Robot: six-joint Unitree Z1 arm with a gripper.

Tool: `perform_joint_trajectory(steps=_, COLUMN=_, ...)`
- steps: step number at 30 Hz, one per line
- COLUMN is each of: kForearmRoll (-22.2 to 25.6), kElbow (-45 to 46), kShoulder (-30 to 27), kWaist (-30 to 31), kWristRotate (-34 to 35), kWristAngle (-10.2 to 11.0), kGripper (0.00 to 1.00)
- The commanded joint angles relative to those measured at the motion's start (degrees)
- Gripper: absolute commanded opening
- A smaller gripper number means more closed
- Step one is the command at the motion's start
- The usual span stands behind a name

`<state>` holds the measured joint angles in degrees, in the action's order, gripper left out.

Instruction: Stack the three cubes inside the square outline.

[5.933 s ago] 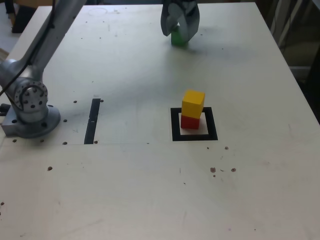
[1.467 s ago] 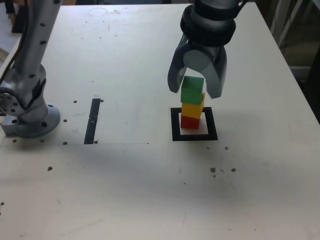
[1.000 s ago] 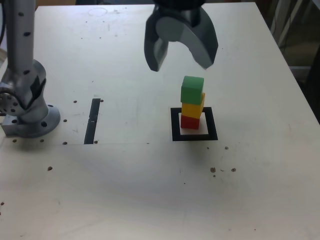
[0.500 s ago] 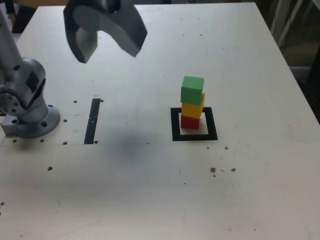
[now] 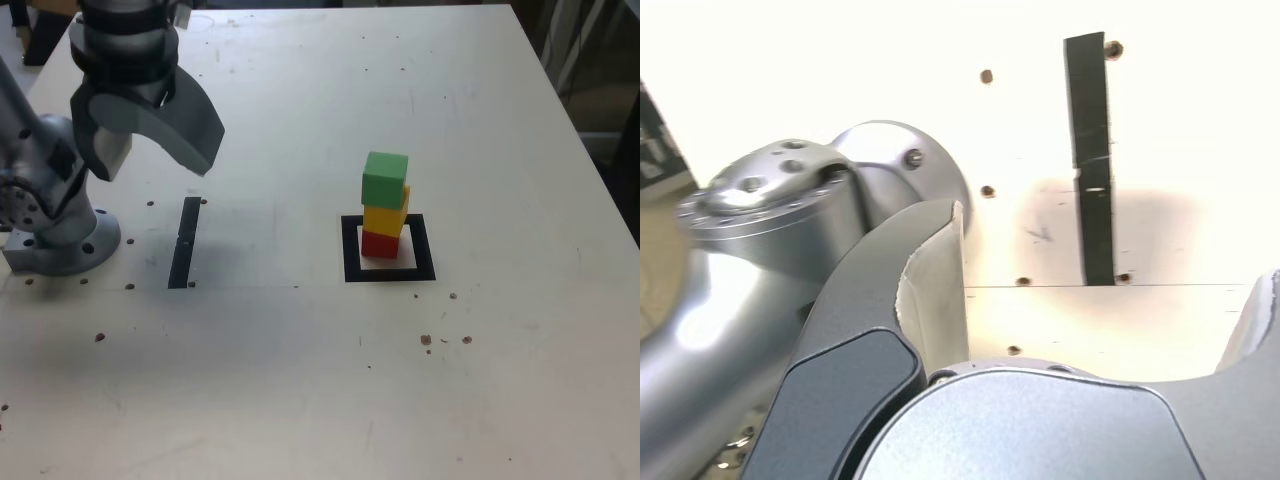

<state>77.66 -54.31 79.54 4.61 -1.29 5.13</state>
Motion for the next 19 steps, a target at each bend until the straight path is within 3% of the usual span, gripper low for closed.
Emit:
perform_joint_trajectory(steps=1, kForearmRoll=-1.27, kElbow=2.32, kShoulder=-0.24, kWaist=-0.87, kWristRotate=0.31, kWristAngle=-0.09, kGripper=0.99)
perform_joint_trajectory(steps=8, kForearmRoll=-8.03, kElbow=8.98, kShoulder=-0.03, kWaist=-2.45, kWristRotate=0.49, kWristAngle=-0.39, kGripper=0.99)
perform_joint_trajectory(steps=19, kForearmRoll=-11.51, kElbow=13.98, kShoulder=-0.39, kWaist=-2.48, kWristRotate=1.01, kWristAngle=-0.42, kGripper=0.99)
